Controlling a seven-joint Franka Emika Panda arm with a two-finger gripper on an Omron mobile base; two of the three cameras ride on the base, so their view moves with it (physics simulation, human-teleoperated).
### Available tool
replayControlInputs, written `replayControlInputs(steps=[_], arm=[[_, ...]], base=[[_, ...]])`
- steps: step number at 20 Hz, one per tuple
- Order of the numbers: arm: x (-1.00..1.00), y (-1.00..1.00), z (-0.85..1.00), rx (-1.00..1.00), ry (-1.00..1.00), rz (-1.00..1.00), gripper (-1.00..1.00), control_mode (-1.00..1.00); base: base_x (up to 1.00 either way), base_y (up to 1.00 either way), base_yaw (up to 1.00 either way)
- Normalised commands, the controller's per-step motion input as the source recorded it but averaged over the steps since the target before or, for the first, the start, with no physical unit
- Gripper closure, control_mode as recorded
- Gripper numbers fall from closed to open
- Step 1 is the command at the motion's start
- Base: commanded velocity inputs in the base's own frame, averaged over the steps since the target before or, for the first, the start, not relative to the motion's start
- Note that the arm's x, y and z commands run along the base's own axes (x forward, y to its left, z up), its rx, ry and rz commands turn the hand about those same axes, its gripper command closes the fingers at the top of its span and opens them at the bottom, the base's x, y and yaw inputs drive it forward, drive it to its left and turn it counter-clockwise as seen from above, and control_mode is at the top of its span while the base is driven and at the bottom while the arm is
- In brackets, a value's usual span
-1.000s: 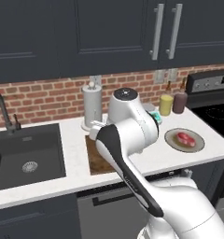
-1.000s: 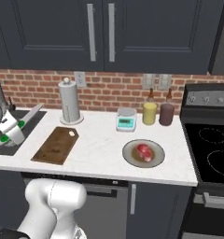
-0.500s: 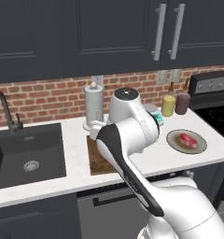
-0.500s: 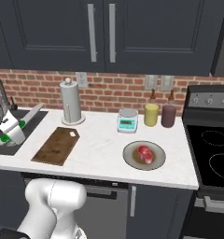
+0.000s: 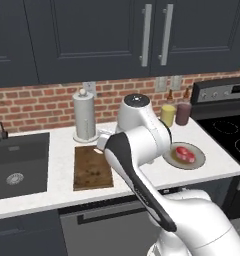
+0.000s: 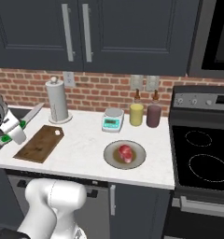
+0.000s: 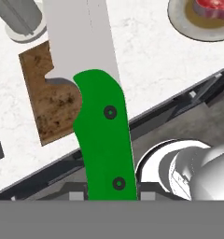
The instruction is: Pick up the knife from the drawer and place it on the cutting board. Then place the meat from the plate to the cutting board.
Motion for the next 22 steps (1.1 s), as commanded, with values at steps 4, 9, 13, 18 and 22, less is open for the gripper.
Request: replayControlInputs(steps=[4,9,13,18,22], arm=[[0.14,0.0,-0.05,0.0,0.0,0.04,1.0,-1.0],[0.53,0.18,-0.28,0.0,0.01,0.12,1.0,-1.0],[0.92,0.14,-0.48,0.0,0.02,0.15,1.0,-1.0],[0.97,0.37,-0.58,0.0,0.11,0.14,1.0,-1.0],[0.63,0.53,-0.68,-0.09,0.19,0.05,1.0,-1.0]], base=[[0.1,-0.01,0.03],[0.0,0.0,0.0],[0.0,0.0,0.0],[0.0,0.0,0.0],[0.0,0.0,0.0]])
